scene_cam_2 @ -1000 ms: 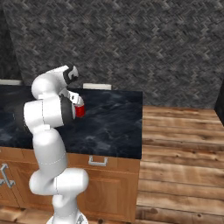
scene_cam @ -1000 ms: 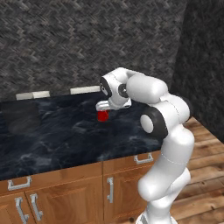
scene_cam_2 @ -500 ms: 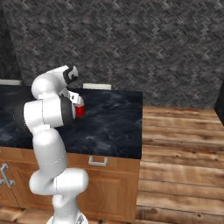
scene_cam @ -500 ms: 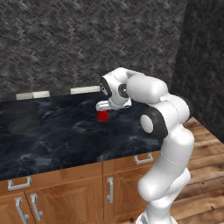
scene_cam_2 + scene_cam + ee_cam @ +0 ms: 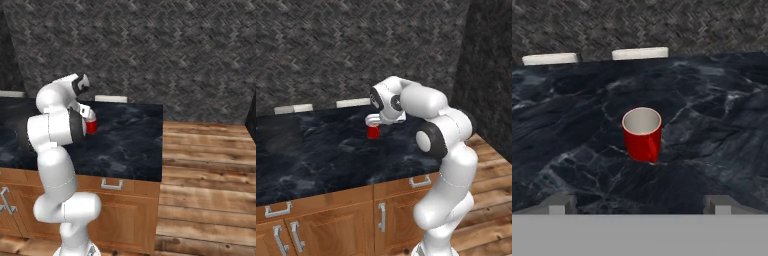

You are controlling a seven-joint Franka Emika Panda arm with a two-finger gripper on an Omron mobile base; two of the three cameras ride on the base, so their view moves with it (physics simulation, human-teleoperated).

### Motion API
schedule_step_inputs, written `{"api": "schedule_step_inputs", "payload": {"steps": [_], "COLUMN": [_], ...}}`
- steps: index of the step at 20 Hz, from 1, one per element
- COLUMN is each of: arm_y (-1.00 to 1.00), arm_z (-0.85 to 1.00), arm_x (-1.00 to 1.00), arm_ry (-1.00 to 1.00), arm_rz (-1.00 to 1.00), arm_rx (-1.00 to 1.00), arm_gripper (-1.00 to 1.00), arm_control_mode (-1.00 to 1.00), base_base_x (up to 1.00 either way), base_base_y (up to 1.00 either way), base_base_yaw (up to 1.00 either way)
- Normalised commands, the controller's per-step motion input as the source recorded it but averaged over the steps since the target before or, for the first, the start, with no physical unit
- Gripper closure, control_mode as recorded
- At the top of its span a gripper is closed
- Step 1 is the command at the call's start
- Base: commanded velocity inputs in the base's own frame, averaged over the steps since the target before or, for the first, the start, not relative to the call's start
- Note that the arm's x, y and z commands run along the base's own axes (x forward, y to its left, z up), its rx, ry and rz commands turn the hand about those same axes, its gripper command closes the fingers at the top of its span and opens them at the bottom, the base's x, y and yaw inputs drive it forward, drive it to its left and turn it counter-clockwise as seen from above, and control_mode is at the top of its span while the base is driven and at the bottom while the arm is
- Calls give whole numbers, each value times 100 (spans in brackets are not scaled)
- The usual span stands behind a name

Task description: Open the cabinet directly in front. Then move the liquor and the mug to the dining counter with the jar on it.

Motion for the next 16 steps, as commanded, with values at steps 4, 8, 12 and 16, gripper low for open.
{"api": "schedule_step_inputs", "payload": {"steps": [4, 8, 12, 16], "arm_y": [13, 22, 14, 7], "arm_z": [100, 100, 100, 100], "arm_x": [15, 5, -63, -100], "arm_ry": [1, -9, -41, -58], "arm_rz": [-2, -4, -5, 0], "arm_rx": [0, 1, 0, 0], "arm_gripper": [-100, -100, -100, -100], "arm_control_mode": [-100, -100, -100, -100], "base_base_x": [0, 0, 0, 0], "base_base_y": [0, 0, 0, 0], "base_base_yaw": [0, 0, 0, 0]}}
